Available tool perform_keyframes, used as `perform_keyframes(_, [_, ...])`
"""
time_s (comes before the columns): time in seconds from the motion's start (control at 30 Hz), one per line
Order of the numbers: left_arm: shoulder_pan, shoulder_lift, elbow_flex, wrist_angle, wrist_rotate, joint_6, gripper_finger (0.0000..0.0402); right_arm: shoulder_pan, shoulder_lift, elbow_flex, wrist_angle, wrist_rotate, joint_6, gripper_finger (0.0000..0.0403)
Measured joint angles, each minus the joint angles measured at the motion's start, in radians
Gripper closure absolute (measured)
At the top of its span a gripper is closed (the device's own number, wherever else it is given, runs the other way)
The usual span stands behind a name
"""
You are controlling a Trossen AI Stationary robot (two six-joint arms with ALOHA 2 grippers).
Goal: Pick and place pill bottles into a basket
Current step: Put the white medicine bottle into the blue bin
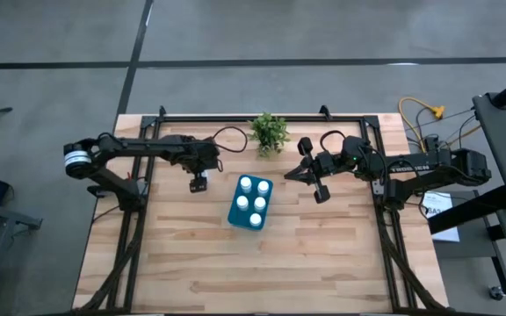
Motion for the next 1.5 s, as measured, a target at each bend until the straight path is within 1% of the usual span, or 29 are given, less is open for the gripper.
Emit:
perform_keyframes(0.2, [0.0, -0.004, 0.0, 0.011, 0.005, 0.0, 0.0108, 0.0, 0.0, 0.0, 0.0, 0.0, 0.0, 0.0394])
perform_keyframes(0.3, [0.0, -0.006, 0.0, 0.008, 0.016, 0.0, 0.0121, 0.0, 0.0, 0.0, 0.0, 0.0, 0.0, 0.0394])
perform_keyframes(0.43, [0.0, -0.006, 0.0, 0.008, 0.016, 0.0, 0.0158, 0.0, 0.0, 0.0, 0.0, 0.0, 0.0, 0.0394])
perform_keyframes(0.67, [0.0, -0.006, 0.003, -0.001, 0.017, 0.0, 0.0247, 0.0, 0.0, 0.0, 0.0, 0.0, -0.001, 0.0394])
perform_keyframes(0.83, [0.0, -0.01, 0.004, -0.017, 0.018, -0.001, 0.025, 0.0, 0.0, 0.0, 0.0, 0.0, -0.001, 0.0394])
perform_keyframes(1.03, [-0.001, -0.014, 0.021, -0.089, 0.017, 0.0, 0.0251, 0.0, 0.0, 0.0, 0.001, 0.0, -0.001, 0.0394])
perform_keyframes(1.1, [-0.001, -0.016, 0.038, -0.102, 0.017, 0.0, 0.0259, 0.0, 0.0, 0.0, 0.001, 0.0, -0.001, 0.0394])
perform_keyframes(1.27, [-0.012, -0.027, 0.088, -0.146, 0.018, 0.0, 0.026, 0.0, 0.0, 0.0, 0.001, 0.0, -0.001, 0.0394])
perform_keyframes(1.43, [-0.05, -0.044, 0.161, -0.212, 0.022, -0.001, 0.026, 0.0, 0.0, 0.0, 0.002, 0.0, -0.005, 0.0394])
perform_keyframes(1.5, [-0.073, -0.05, 0.195, -0.227, 0.044, -0.005, 0.026, 0.0, 0.0, 0.0, 0.002, 0.0, -0.006, 0.0394])
